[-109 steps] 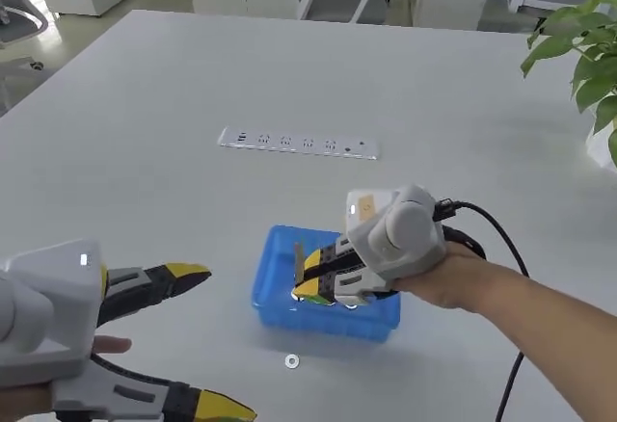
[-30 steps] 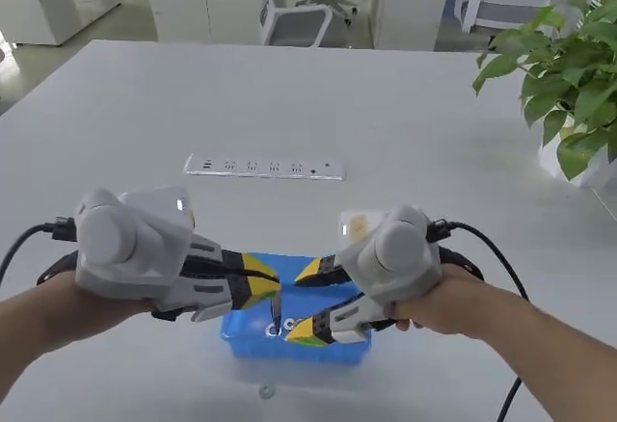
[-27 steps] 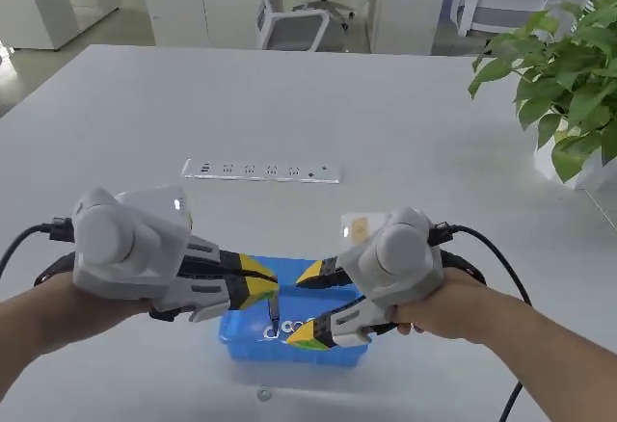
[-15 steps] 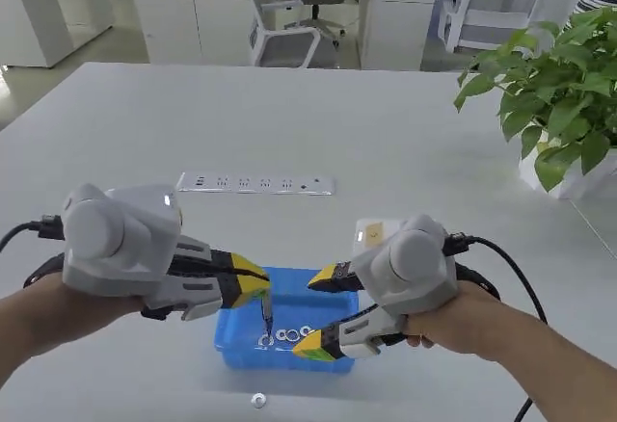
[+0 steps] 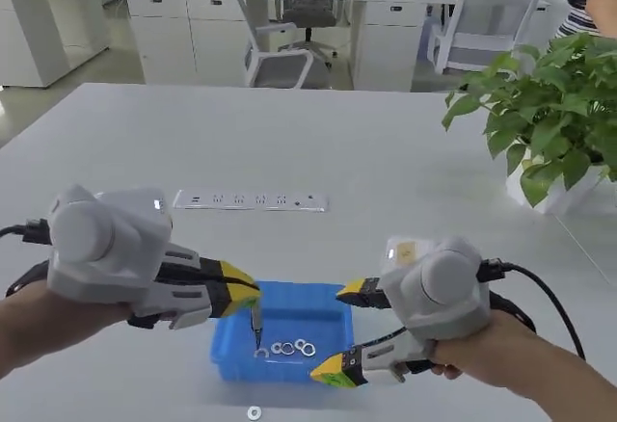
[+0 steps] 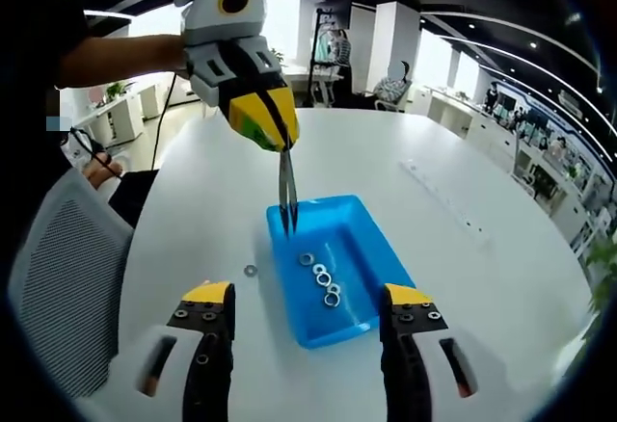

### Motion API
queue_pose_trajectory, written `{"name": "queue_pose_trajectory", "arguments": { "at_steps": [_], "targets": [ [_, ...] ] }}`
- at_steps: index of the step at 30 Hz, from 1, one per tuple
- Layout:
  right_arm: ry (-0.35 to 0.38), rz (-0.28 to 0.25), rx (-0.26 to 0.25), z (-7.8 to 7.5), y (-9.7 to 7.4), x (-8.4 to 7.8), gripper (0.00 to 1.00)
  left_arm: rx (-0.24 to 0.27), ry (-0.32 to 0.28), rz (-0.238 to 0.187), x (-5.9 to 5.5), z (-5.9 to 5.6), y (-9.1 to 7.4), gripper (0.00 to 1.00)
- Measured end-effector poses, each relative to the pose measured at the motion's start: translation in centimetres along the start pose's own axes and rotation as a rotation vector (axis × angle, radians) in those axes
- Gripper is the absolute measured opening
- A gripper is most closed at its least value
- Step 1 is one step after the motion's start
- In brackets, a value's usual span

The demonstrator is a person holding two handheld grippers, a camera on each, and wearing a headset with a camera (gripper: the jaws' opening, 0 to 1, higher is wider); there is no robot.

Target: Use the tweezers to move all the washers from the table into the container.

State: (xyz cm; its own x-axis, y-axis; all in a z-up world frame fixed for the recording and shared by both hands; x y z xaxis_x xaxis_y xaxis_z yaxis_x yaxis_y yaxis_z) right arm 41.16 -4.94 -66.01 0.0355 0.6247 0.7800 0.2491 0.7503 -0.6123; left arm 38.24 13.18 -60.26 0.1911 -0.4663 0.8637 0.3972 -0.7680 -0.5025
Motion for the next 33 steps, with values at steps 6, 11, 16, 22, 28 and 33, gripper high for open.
{"name": "queue_pose_trajectory", "arguments": {
  "at_steps": [6, 11, 16, 22, 28, 33],
  "targets": [
    [0.033, 0.006, -0.032, 0.4, -1.3, -0.8, 0.67, 0.006, -0.002, 0.011, -0.1, -0.4, -0.6, 0.05],
    [0.055, 0.002, -0.047, 0.9, -2.0, -1.3, 0.73, 0.001, -0.002, 0.02, -0.2, -1.0, -1.1, 0.05],
    [0.069, -0.009, -0.056, 1.5, -2.7, -1.8, 0.79, -0.002, -0.003, 0.017, -0.2, -1.5, -1.5, 0.05],
    [0.089, -0.035, -0.061, 2.1, -3.5, -2.7, 0.87, -0.013, -0.007, 0.011, -0.6, -2.5, -1.5, 0.05],
    [0.093, -0.054, -0.06, 2.6, -3.6, -3.1, 0.95, -0.025, -0.003, 0.011, -1.1, -3.2, -1.4, 0.05],
    [0.091, -0.058, -0.057, 2.7, -3.7, -3.1, 0.97, -0.037, -0.008, 0.009, -1.3, -3.7, -1.3, 0.05]
  ]
}}
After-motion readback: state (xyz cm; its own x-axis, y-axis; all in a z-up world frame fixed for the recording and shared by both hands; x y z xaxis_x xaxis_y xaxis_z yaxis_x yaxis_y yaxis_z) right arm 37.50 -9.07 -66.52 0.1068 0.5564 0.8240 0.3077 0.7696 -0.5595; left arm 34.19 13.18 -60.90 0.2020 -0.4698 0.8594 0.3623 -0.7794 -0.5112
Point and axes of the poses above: the centre of the closed fingertips' face, and the gripper's own axes: y roughly forward along the fingers, z roughly to its left, x roughly out of its top, the point moved 8 cm from there along -y, roughly backward along the fingers, and after that the axes turned 5 degrees about -x, right-handed, at the moved point
